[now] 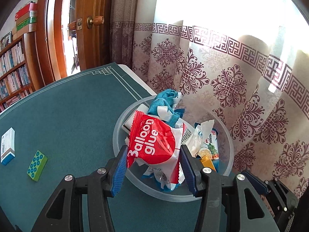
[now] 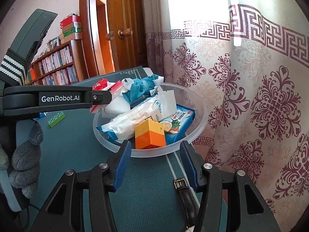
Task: Organize objects
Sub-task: 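Lower the orange block into the bowl while the left carries the glue bag over it, then open the left gripper to drop the red glue bag into the bowl, then withdraw both open grippers from the bowl toward the remaining items, then grasp the green dotted block with the right gripper, then grasp the white medicine box with the left gripper while the right holds the green block, then carry the green block and medicine box toward the bowl with both grippers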
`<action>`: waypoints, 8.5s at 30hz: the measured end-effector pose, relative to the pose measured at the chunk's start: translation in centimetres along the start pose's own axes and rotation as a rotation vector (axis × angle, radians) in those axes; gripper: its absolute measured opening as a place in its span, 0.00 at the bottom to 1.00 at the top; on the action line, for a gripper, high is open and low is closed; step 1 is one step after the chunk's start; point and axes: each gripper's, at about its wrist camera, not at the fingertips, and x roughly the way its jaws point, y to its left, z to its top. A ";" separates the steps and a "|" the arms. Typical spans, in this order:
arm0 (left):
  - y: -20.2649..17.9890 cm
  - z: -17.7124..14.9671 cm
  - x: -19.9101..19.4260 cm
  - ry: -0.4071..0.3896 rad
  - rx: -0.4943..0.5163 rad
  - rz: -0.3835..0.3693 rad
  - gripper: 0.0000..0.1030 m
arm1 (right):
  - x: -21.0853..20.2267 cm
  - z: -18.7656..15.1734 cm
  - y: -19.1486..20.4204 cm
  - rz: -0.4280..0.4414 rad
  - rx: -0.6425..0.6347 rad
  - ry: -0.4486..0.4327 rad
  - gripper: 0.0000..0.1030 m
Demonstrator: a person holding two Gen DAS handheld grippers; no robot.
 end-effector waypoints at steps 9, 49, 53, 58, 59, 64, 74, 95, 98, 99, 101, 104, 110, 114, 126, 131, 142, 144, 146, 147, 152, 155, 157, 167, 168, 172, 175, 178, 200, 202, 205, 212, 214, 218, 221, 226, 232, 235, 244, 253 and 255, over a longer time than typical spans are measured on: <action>0.0 0.3 2.4 0.039 -0.012 -0.028 0.54 | 0.2 0.0 -0.1 0.002 0.006 0.001 0.52; 6.5 -2.8 0.8 0.023 -0.215 0.052 0.91 | -0.3 -0.4 1.0 0.026 -0.011 0.003 0.52; 6.1 -2.8 1.8 0.034 -0.201 0.067 0.91 | -0.4 -0.4 1.0 0.027 -0.011 -0.001 0.52; 5.6 -2.4 2.1 0.025 -0.178 0.077 0.91 | -0.2 -0.4 1.0 0.025 -0.008 0.004 0.52; 5.6 -2.4 2.1 0.024 -0.178 0.073 0.91 | -0.2 -0.4 1.0 0.025 -0.008 0.004 0.52; 5.6 -2.7 1.8 0.028 -0.182 0.056 0.91 | -0.2 -0.4 1.0 0.024 -0.008 -0.001 0.52; 6.5 -3.1 -0.3 -0.012 -0.215 0.040 0.91 | -0.1 -0.3 1.0 0.025 -0.006 0.000 0.52; 15.3 -5.8 -3.6 -0.032 -0.334 0.212 0.91 | 0.1 -0.4 6.8 0.183 -0.061 0.061 0.66; 16.8 -6.2 -4.2 -0.036 -0.350 0.267 0.91 | 0.9 -0.4 8.1 0.253 -0.065 0.112 0.67; 17.2 -6.4 -4.5 -0.037 -0.355 0.288 0.91 | 1.2 -0.4 8.6 0.266 -0.069 0.123 0.67; 18.2 -6.8 -4.9 -0.042 -0.367 0.317 0.93 | 1.6 -0.4 9.5 0.287 -0.086 0.137 0.67; 19.6 -7.2 -5.6 -0.048 -0.398 0.339 0.95 | 2.1 -0.1 11.3 0.328 -0.117 0.152 0.69; 21.5 -7.9 -6.6 -0.056 -0.426 0.392 0.95 | 4.5 0.6 14.7 0.395 -0.158 0.202 0.71; 22.6 -8.4 -7.2 -0.063 -0.423 0.438 0.97 | 7.2 1.2 16.2 0.416 -0.140 0.257 0.71; 26.0 -9.9 -8.3 -0.063 -0.500 0.482 0.98 | 12.8 3.6 23.0 0.447 -0.225 0.252 0.71; 27.1 -10.6 -8.4 -0.056 -0.542 0.486 0.98 | 14.8 4.4 24.9 0.453 -0.242 0.265 0.72; 28.0 -11.3 -8.6 -0.057 -0.595 0.479 0.98 | 17.5 5.4 26.9 0.493 -0.317 0.282 0.77; 28.1 -11.4 -8.6 -0.055 -0.602 0.479 0.98 | 17.6 5.0 27.3 0.492 -0.345 0.284 0.77; 28.2 -11.4 -8.5 -0.051 -0.604 0.481 0.98 | 17.4 4.8 27.9 0.495 -0.379 0.282 0.77; 28.2 -11.4 -8.5 -0.050 -0.604 0.482 0.98 | 17.4 4.6 28.2 0.477 -0.399 0.283 0.77; 28.2 -11.5 -8.4 -0.053 -0.603 0.482 0.98 | 17.4 4.1 29.5 0.408 -0.462 0.268 0.72; 28.2 -11.6 -8.3 -0.048 -0.606 0.487 0.98 | 17.6 4.4 29.0 0.402 -0.439 0.263 0.65; 28.2 -11.6 -8.2 -0.046 -0.604 0.490 0.98 | 17.7 4.5 28.7 0.404 -0.422 0.262 0.65; 29.0 -10.1 -7.7 -0.024 -0.626 0.478 0.98 | 17.7 4.5 28.5 0.388 -0.411 0.261 0.65; 29.1 -9.8 -7.6 -0.022 -0.619 0.485 0.98 | 17.7 4.5 28.5 0.390 -0.409 0.261 0.65; 29.5 -8.0 -6.6 -0.016 -0.586 0.509 0.98 | 17.6 4.5 28.4 0.392 -0.402 0.261 0.65; 30.1 -6.8 -5.3 -0.008 -0.559 0.524 0.98 | 17.6 4.5 28.4 0.395 -0.400 0.261 0.65; 30.8 -5.8 -4.0 0.007 -0.544 0.539 0.98 | 17.6 4.5 28.2 0.405 -0.388 0.262 0.65; 35.3 -4.1 -0.8 0.041 -0.573 0.563 0.82 | 17.5 4.5 28.1 0.405 -0.386 0.262 0.65; 35.0 -4.0 -0.8 0.042 -0.557 0.565 0.77 | 17.6 4.6 28.1 0.407 -0.385 0.262 0.65; 34.5 -4.0 -0.8 0.034 -0.527 0.556 0.64 | 17.6 4.6 28.1 0.404 -0.388 0.262 0.65; 33.6 -3.9 -1.7 -0.011 -0.492 0.493 0.64 | 17.7 4.6 28.0 0.393 -0.399 0.261 0.65; 33.0 -3.7 -2.1 -0.029 -0.478 0.479 0.64 | 17.7 4.7 28.1 0.389 -0.403 0.260 0.65; 31.6 -3.1 -3.1 -0.070 -0.451 0.461 0.64 | 17.8 4.6 28.2 0.376 -0.412 0.257 0.65; 30.9 -2.6 -3.8 -0.097 -0.447 0.430 0.64 | 17.8 4.7 27.9 0.384 -0.396 0.255 0.65; 30.4 -2.1 -5.0 -0.133 -0.449 0.395 0.64 | 17.4 5.4 26.1 0.405 -0.302 0.225 0.65; 30.4 -2.1 -5.8 -0.147 -0.472 0.392 0.64 | 14.8 4.8 25.3 0.389 -0.305 0.190 0.65; 29.7 -2.0 -6.0 -0.155 -0.461 0.382 0.64 | 12.8 4.7 25.1 0.395 -0.304 0.166 0.65; 26.0 -0.9 -6.8 -0.186 -0.384 0.321 0.64 | 7.0 5.8 22.1 0.370 -0.272 0.075 0.65; 22.5 -0.2 -7.4 -0.203 -0.311 0.240 0.64 | 4.1 7.5 15.4 0.238 -0.198 0.019 0.65; 21.7 -0.2 -7.6 -0.207 -0.293 0.223 0.64 | 4.0 7.8 13.5 0.205 -0.168 0.021 0.65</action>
